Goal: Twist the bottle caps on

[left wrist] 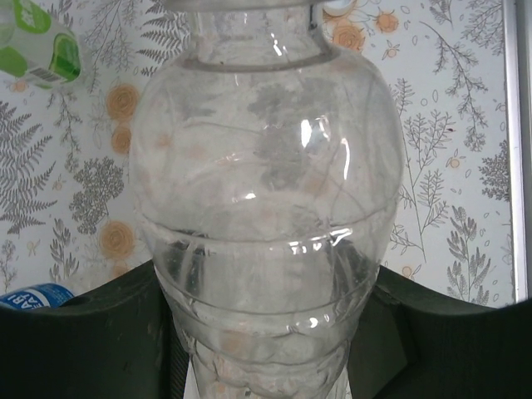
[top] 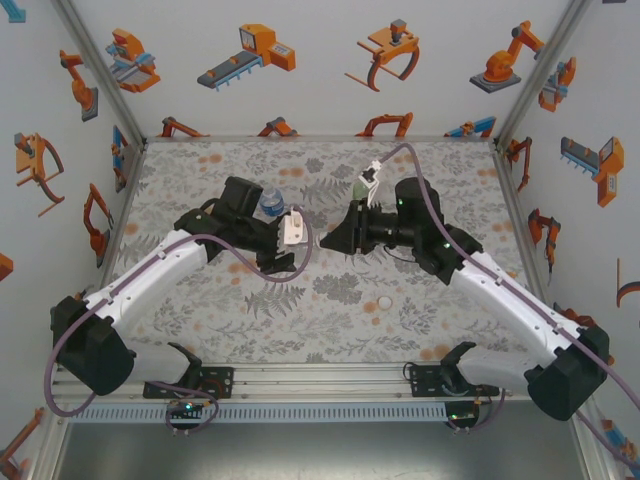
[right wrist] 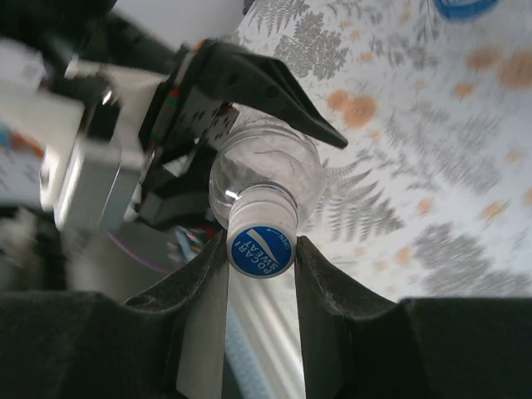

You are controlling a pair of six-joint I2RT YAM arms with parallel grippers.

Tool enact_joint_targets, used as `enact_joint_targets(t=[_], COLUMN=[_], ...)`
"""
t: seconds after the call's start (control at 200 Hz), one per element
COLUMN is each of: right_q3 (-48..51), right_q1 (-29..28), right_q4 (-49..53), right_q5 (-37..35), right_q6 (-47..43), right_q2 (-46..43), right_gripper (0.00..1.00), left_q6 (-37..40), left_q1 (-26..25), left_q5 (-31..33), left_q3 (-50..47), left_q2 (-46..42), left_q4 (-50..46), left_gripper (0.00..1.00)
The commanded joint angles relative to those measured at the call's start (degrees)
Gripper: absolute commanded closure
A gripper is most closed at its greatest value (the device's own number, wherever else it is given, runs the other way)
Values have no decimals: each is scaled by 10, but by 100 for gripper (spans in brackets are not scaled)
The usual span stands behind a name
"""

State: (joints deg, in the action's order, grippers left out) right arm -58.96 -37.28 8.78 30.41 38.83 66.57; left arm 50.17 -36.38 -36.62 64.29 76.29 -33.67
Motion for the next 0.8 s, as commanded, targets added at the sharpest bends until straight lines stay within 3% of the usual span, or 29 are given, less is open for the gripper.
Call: enact_joint_targets(t=[0.0,0.095,0.185,0.215,0.315,0.451,0.636,0.796], right_q3=[-4,-7,-37,-50,-87,-100,-102,-123], right_q1=[0,0,0,1,1,3,2,2], right_q4=[25,24,49,68,110,118,99,117], right_q5=[-91,-88,-87,-87,-88,-90,-47,27], right_q6=[293,347,340,311,219,65,-214,-419], right_q2=[17,23,31,33,35,11,-24,-36], right_gripper=[100,100,100,99,72,50,42,42], left_q6=[11,11,11,11,10,13,25,44], left_q1=[-12,-12,-12,-12,-12,-12,-12,-12], left_q5=[-49,-49,-49,-49,-49,-50,-66,-94], left_q3=[20,20,20,20,18,19,13,9], left_q2=[-2,-2,-1,-1,-2,-3,-10,-15], left_q4=[5,4,5,4,5,5,2,-7], left_gripper=[100,100,100,100,100,100,100,100])
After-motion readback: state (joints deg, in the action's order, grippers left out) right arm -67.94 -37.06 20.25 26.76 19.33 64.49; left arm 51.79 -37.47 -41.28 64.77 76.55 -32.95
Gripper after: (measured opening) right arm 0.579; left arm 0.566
